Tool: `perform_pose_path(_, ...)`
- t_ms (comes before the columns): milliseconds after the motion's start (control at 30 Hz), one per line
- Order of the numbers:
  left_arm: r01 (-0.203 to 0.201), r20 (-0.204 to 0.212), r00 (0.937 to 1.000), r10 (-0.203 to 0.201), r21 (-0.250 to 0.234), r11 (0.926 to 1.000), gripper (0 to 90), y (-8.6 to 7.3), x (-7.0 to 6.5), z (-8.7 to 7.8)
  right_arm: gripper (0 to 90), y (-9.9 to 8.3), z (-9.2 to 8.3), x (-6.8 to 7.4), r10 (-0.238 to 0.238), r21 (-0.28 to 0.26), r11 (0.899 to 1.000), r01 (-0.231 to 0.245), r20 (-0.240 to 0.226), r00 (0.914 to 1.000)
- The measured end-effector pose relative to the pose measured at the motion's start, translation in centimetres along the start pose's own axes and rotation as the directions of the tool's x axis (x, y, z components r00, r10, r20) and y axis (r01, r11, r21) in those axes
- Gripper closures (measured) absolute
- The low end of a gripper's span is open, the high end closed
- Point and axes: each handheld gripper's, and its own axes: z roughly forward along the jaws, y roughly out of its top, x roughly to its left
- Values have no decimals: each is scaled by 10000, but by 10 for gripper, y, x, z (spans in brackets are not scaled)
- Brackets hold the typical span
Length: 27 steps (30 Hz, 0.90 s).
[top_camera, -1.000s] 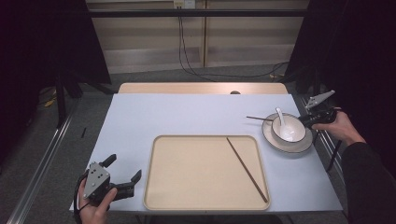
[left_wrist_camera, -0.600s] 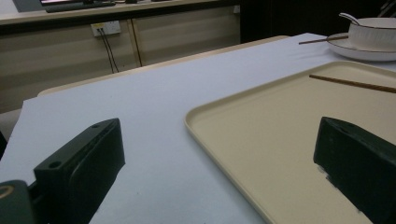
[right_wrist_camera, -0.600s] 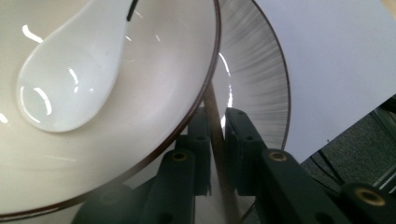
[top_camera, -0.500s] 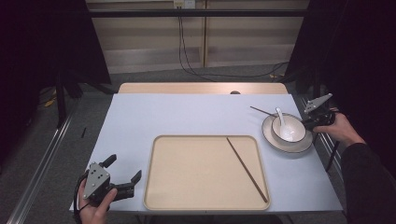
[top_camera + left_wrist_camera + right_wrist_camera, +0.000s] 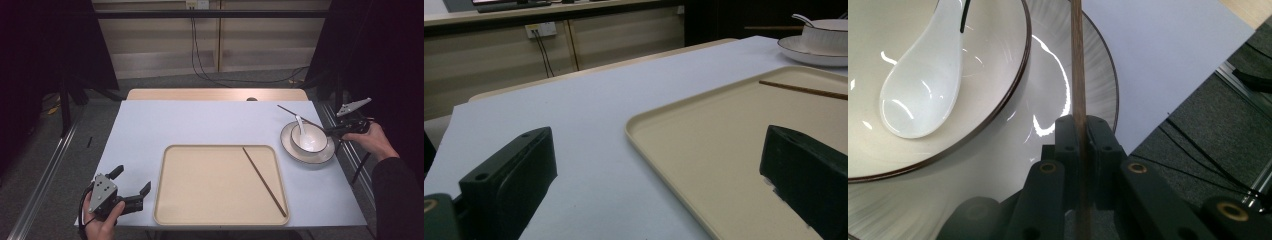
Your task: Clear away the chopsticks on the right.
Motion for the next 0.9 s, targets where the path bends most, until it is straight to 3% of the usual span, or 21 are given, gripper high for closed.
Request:
perform_pose_path(400, -37, -51, 10000, 38, 60, 10000, 16, 0, 0, -1, 853, 9, -34, 5, 772, -919, 9930, -739, 324, 9965)
perform_pose_path(533, -113, -60, 9999, 113, 90, 9999, 17, 0, 0, -1, 853, 12, -46, 13, 995, -1321, 9864, -978, 57, 9950)
perform_pose_path(667, -150, 24, 9999, 150, 0, 9999, 17, 0, 0, -1, 853, 11, -49, 21, 1123, -1162, 9872, -1094, 188, 9935)
perform_pose_path(733, -156, 6, 9999, 156, 24, 9999, 17, 0, 0, -2, 853, 10, -52, 24, 1203, -1164, 9860, -1195, -3, 9927)
perform_pose_path(800, -173, 33, 9998, 173, 6, 9998, 17, 0, 0, -2, 852, 9, -58, 30, 1570, -1361, 9785, -1549, 45, 9876)
perform_pose_path(900, -171, 16, 9999, 171, -25, 9999, 18, 1, -1, -2, 853, 7, -66, 37, 1748, -1684, 9704, -1729, -35, 9846)
